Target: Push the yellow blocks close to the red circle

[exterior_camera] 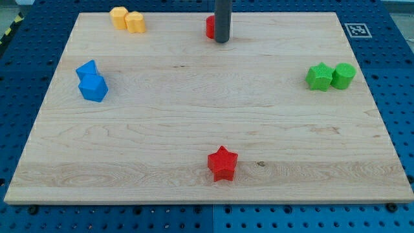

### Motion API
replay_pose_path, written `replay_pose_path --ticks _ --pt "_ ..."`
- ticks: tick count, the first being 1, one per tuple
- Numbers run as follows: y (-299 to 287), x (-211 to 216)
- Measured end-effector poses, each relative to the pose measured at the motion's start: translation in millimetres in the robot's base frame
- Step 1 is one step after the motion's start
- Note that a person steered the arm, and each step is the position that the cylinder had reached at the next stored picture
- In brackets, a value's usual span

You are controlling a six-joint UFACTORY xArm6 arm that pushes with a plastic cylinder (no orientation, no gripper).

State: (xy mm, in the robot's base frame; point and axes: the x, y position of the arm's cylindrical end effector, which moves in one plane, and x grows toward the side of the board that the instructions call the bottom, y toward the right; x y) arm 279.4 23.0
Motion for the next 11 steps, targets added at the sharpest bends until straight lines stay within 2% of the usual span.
replay_pose_path --ticks 2,3,5,6,7,9,11 --pt "-36.7 0.0" --pt "-76.0 2.7" --pt "-229.6 -1.9" --pt "-296.5 -53.9" --pt "-305.3 -87.8" --pt "-283.3 -82.1" --pt "-232.2 -69.2"
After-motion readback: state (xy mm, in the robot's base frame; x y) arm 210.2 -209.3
